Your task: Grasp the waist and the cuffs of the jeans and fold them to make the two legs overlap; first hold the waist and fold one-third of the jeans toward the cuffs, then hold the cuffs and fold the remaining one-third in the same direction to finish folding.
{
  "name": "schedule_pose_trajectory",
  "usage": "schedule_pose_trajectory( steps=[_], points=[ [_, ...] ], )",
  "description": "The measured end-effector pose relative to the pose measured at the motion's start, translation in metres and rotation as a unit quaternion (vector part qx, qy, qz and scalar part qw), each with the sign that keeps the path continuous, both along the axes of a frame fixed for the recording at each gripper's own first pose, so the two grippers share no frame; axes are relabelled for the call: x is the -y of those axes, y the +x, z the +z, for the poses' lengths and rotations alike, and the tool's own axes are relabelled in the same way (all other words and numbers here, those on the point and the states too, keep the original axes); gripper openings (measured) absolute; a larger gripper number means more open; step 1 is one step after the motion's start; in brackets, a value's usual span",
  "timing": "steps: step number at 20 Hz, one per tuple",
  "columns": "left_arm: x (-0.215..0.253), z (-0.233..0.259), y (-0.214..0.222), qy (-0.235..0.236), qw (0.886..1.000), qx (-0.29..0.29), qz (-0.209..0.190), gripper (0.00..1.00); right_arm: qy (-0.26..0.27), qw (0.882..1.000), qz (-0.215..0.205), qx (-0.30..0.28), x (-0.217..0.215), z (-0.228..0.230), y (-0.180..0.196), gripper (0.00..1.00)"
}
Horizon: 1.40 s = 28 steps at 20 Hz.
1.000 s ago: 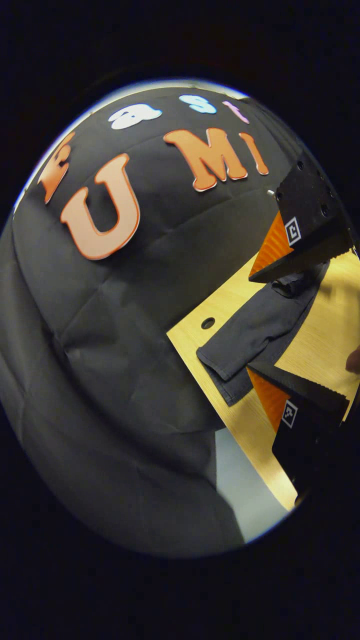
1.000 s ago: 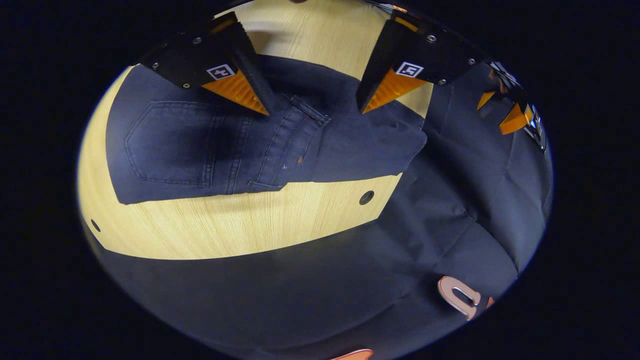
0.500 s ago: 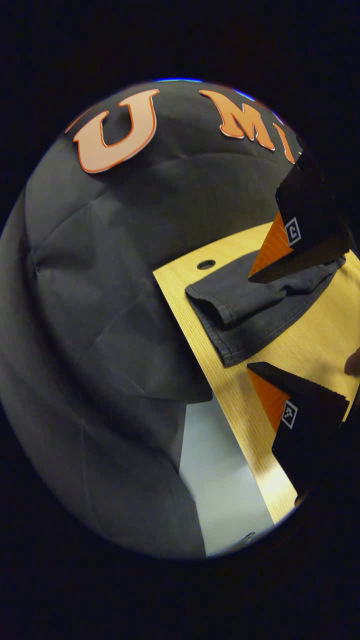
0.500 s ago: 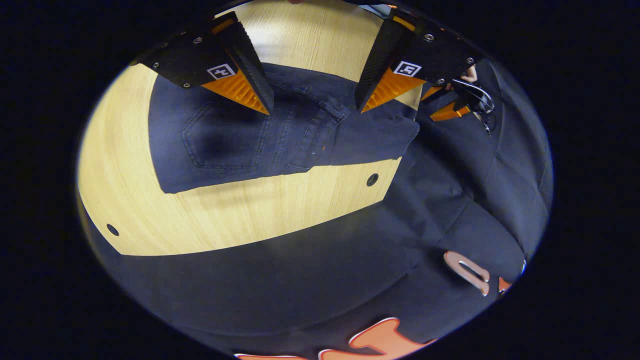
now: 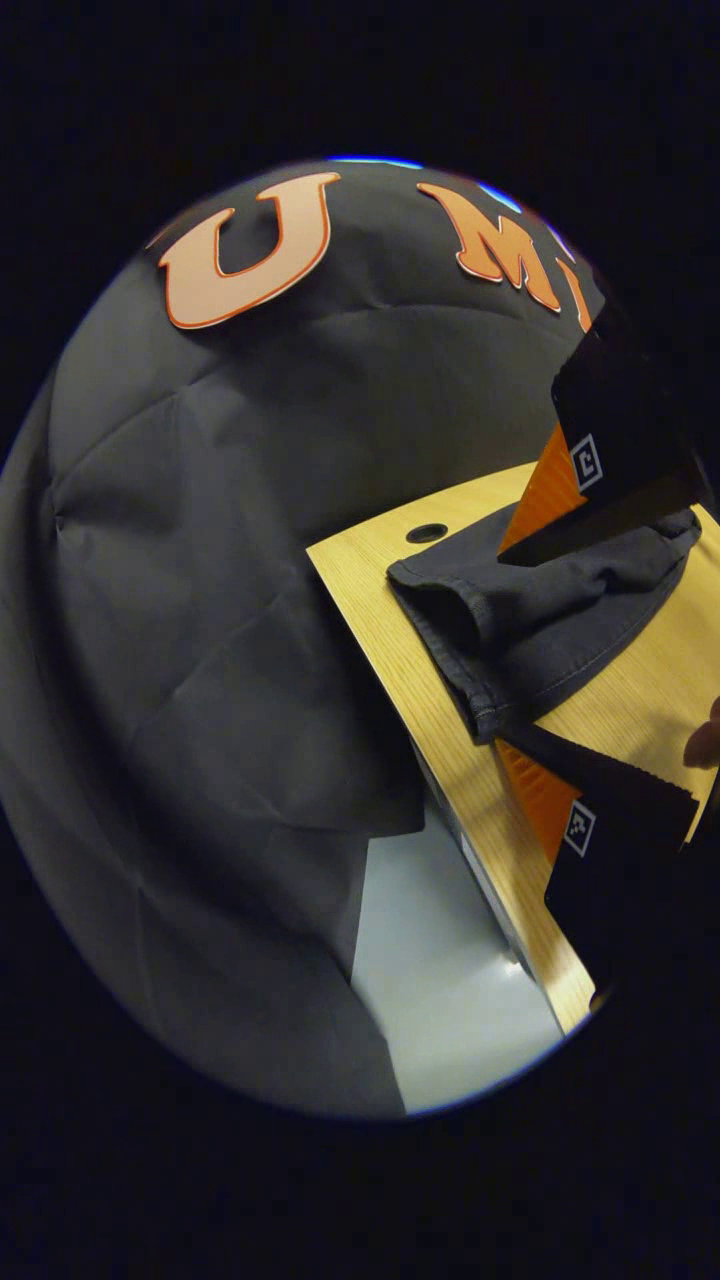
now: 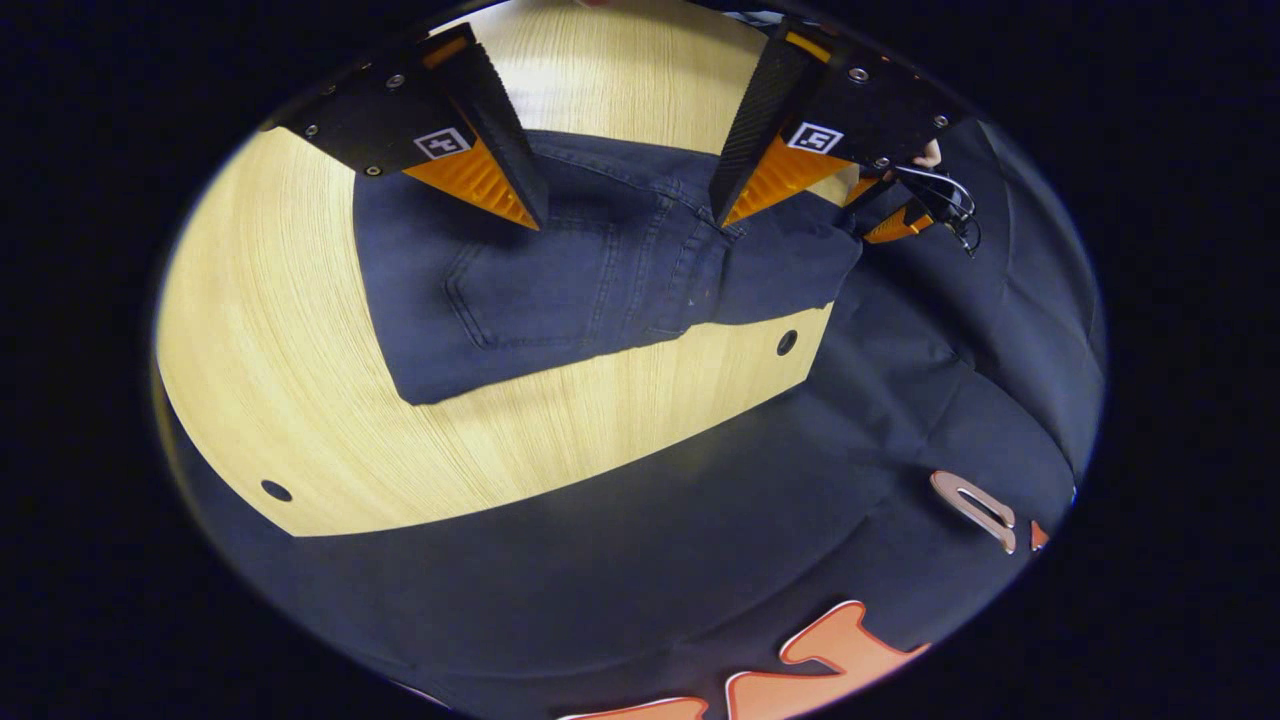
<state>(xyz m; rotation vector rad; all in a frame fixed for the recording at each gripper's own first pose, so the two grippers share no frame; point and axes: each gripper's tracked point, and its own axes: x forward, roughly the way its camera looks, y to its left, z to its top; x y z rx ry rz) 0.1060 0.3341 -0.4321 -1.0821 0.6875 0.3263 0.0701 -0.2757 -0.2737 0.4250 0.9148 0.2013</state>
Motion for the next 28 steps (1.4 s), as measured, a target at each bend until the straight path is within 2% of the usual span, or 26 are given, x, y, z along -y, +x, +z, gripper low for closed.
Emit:
schedule_pose_trajectory(
  steps=[3,5,7,8,9,10,11,12,13,14,15,16,21,25,27,28],
  points=[
    [0.015,0.011,0.029,0.001,0.999,0.022,-0.034,0.96,-0.009,1.0,-0.012,-0.014,0.015,-0.007,-0.008,0.99],
    [0.026,0.001,0.05,0.015,0.998,-0.008,-0.058,0.95,-0.007,0.999,-0.03,-0.016,0.024,-0.007,-0.012,0.99],
    [0.039,-0.011,0.065,0.054,0.994,-0.043,-0.088,0.95,0.013,0.998,-0.049,-0.021,0.029,-0.002,-0.018,0.99],
    [0.041,-0.028,0.073,0.1,0.987,-0.074,-0.103,0.91,0.018,0.998,-0.057,-0.022,0.031,-0.002,-0.019,0.99],
    [0.035,-0.042,0.063,0.146,0.974,-0.128,-0.116,0.67,0.019,0.998,-0.062,-0.022,0.033,-0.002,-0.02,0.99],
    [0.032,-0.036,0.066,0.168,0.969,-0.141,-0.113,0.43,0.018,0.997,-0.067,-0.019,0.035,-0.001,-0.019,0.99],
    [0.041,-0.04,0.06,0.17,0.965,-0.153,-0.124,0.18,0.016,0.997,-0.071,-0.02,0.036,-0.002,-0.02,0.99],
    [0.039,-0.039,0.075,0.166,0.97,-0.138,-0.115,0.11,0.018,0.997,-0.074,-0.02,0.038,-0.001,-0.024,0.99],
    [0.045,-0.037,0.077,0.13,0.978,-0.121,-0.113,0.03,0.021,0.997,-0.074,-0.021,0.037,0.001,-0.026,0.99],
    [0.055,-0.025,0.084,0.076,0.99,-0.089,-0.081,0.01,0.022,0.997,-0.072,-0.019,0.036,0.002,-0.027,0.99],
    [0.063,-0.014,0.092,0.033,0.996,-0.063,-0.054,0.01,0.02,0.997,-0.068,-0.017,0.035,0.0,-0.028,0.99],
    [0.065,0.003,0.097,0.018,0.998,-0.039,-0.042,0.01,0.017,0.998,-0.064,-0.015,0.037,0.0,-0.028,0.99],
    [0.079,0.118,0.083,0.051,0.994,0.058,-0.079,0.01,0.024,0.998,-0.052,0.006,0.04,0.014,-0.027,0.99],
    [0.125,0.209,0.081,0.075,0.985,0.12,-0.102,0.0,0.037,0.998,-0.047,0.028,0.051,0.03,-0.026,0.99],
    [0.124,0.212,0.08,0.098,0.984,0.115,-0.097,0.0,0.048,0.997,-0.044,0.029,0.058,0.033,-0.026,0.99],
    [0.114,0.198,0.083,0.084,0.988,0.1,-0.078,0.0,0.053,0.997,-0.043,0.026,0.062,0.031,-0.028,0.99]
  ],
)
